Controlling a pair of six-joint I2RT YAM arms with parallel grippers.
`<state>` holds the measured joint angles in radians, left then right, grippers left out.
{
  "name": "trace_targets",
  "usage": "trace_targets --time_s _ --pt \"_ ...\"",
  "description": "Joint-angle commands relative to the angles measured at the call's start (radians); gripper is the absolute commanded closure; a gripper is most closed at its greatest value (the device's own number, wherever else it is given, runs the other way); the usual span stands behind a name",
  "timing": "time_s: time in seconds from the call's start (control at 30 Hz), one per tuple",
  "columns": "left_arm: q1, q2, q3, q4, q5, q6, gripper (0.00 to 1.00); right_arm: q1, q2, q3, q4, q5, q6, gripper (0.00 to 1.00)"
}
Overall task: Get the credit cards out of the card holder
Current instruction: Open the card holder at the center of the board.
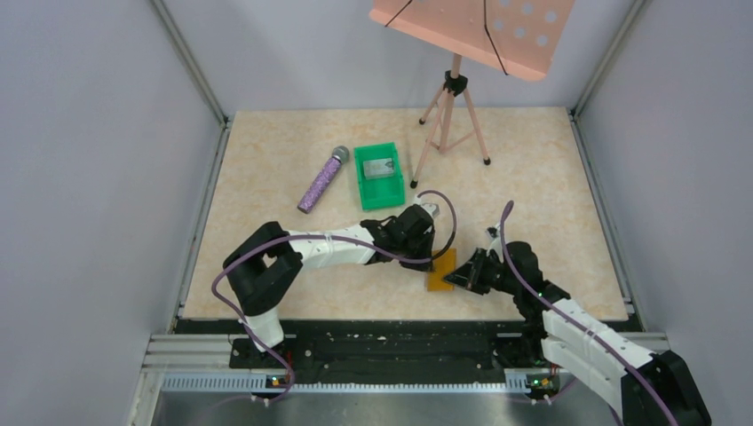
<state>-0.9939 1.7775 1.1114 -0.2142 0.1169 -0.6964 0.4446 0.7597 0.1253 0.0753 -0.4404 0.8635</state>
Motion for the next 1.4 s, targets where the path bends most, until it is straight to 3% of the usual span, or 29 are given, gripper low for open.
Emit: trace_targets --time_s 0.0,0.33,0.67,0.87,1.2,1.3,1.37 --pt "0.002 -0.055 0.013 -0.032 -0.084 0.024 1.00 0.019 -0.035 0.041 0.035 -0.018 -0.026 1.00" --pt "0.004 -0.129 -0.042 -0.067 -0.149 0.002 1.00 0.017 0.026 0.048 0.033 -0.007 -0.070 0.99" --pt "0.003 -0.196 -0.166 0.021 -0.071 -0.086 1.00 0.017 0.076 0.202 -0.208 0.156 -0.158 0.58" --pt "0.008 -0.229 -0.220 0.084 -0.053 -0.152 1.00 0.032 0.068 0.272 -0.340 0.222 -0.167 0.48" --pt "0.037 -0.308 -0.357 0.206 -0.024 -0.262 1.00 0.298 0.139 0.328 -0.341 0.482 -0.113 0.48" --pt "0.038 -0.316 -0.388 0.238 -0.022 -0.275 1.00 0.393 0.197 0.376 -0.363 0.603 -0.106 0.44" --pt "0.038 -0.317 -0.404 0.242 -0.025 -0.283 1.00 0.448 0.250 0.408 -0.382 0.674 -0.099 0.35"
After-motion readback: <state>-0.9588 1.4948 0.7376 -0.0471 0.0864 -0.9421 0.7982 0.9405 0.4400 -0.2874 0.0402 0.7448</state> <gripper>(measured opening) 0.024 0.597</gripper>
